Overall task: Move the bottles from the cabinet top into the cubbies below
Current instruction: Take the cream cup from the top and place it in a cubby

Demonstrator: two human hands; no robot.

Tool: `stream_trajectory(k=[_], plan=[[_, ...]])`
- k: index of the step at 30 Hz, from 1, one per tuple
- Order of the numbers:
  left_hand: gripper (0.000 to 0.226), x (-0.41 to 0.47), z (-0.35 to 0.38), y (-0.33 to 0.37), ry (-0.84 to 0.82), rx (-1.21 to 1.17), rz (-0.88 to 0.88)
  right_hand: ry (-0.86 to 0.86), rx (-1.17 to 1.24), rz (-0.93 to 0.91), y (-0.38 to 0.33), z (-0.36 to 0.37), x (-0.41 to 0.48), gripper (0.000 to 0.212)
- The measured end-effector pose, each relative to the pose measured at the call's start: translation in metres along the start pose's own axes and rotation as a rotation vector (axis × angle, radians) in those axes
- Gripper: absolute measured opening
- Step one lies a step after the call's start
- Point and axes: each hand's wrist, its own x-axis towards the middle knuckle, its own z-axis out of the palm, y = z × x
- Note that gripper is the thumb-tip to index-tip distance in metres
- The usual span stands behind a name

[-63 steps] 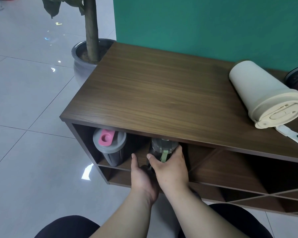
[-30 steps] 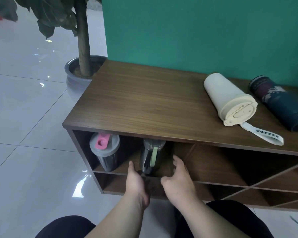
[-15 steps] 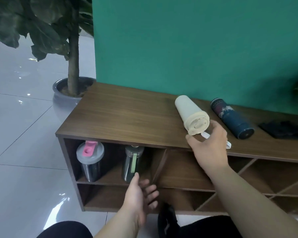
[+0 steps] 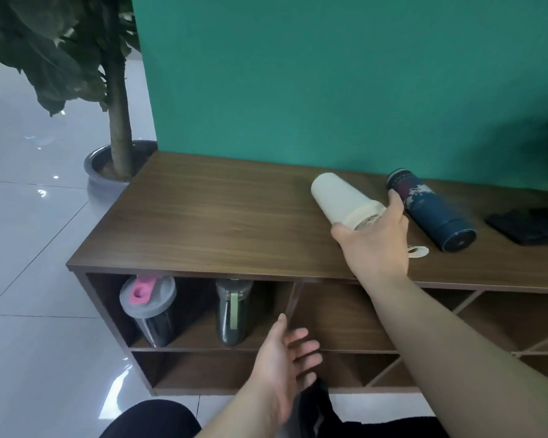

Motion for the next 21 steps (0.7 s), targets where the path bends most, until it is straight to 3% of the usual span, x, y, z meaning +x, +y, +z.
stream_trajectory(k=[3,6,12,18,21], plan=[[0.062,0.000,0.025,-0.001,-0.030,0.006,0.001,0.018,0.074,-0.093,0.003,-0.039,-0.020,0.115],[0.065,-0.004,0.053,-0.012,-0.107,-0.023,0.001,0.001,0.109,-0.158,0.007,-0.090,-0.050,0.106],[0.082,-0.005,0.082,-0.045,-0.179,-0.328,-0.011,-0.125,-0.011,-0.175,0.045,-0.153,-0.099,0.099],[0.073,0.006,0.064,-0.049,-0.221,-0.290,-0.015,-0.250,-0.112,-0.116,0.084,-0.129,-0.109,0.104],[0.064,0.013,0.051,-0.047,-0.140,-0.263,-0.034,-0.294,-0.067,-0.085,0.095,-0.096,-0.115,0.112]])
